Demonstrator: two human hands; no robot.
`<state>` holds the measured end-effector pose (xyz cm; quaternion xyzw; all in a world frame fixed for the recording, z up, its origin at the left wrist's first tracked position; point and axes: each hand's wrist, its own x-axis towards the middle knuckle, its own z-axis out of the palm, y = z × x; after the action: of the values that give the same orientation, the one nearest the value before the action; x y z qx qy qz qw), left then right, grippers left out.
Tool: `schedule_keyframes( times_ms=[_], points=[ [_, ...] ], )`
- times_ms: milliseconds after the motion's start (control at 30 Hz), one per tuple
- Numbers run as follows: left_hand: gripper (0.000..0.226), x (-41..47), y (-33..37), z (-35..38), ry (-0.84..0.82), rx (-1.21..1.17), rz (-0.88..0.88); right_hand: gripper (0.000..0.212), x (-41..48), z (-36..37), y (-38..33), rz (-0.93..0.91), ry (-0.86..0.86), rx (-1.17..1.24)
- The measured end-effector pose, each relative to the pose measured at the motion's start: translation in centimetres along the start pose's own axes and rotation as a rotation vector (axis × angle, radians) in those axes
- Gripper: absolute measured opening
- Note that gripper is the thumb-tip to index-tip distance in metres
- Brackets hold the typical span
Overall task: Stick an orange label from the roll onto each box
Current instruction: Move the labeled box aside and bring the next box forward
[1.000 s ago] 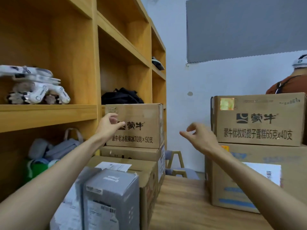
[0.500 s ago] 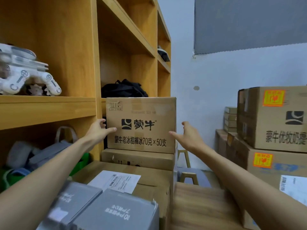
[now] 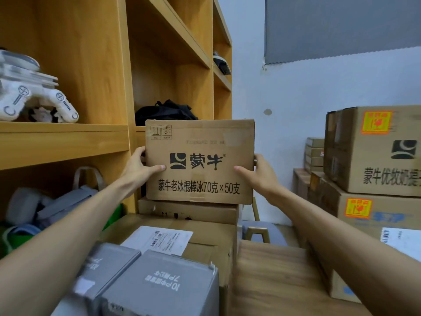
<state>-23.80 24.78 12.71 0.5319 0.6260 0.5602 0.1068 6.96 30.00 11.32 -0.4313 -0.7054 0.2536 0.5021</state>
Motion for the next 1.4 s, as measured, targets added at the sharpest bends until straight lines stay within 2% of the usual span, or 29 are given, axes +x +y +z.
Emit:
schedule_keyframes(
  times_ms=[200, 433, 700, 900, 1067, 1133, 1267, 1400],
  points=[
    [0.088, -5.7, 5.3, 0.1, -0.042, -0.057, 0.149, 0.045, -4.1, -6.1, -2.4, -0.078, 0.149, -0.128],
    [0.083, -13.0, 12.8, -0.4, -0.020, -0.099, 0.292, 0.048, -11.2, -14.5, -5.6, -0.214, 0.283, -0.126],
    [0.079, -22.1, 17.7, 2.9, -0.088, -0.184, 0.334, 0.048, -20.9, -23.6, -5.2, -0.247, 0.363, -0.146],
    [0.087, -29.6, 16.7, 7.9, -0.160, -0.219, 0.315, 0.045, -29.0, -27.0, -0.8, -0.172, 0.362, -0.102],
    [0.081, -35.3, 13.3, 11.0, -0.212, -0.247, 0.233, 0.046, -34.3, -26.8, 4.3, -0.089, 0.353, -0.070],
    [0.081, -36.8, 11.1, 12.1, -0.227, -0.249, 0.196, 0.043, -35.5, -26.2, 6.1, -0.040, 0.329, -0.046],
    [0.083, -38.8, 8.1, 13.5, -0.234, -0.267, 0.120, 0.054, -37.0, -24.9, 9.4, 0.009, 0.299, -0.053],
    [0.085, -39.8, 6.2, 14.6, -0.225, -0.238, 0.081, 0.045, -37.6, -23.9, 11.4, 0.041, 0.300, -0.056]
  ],
)
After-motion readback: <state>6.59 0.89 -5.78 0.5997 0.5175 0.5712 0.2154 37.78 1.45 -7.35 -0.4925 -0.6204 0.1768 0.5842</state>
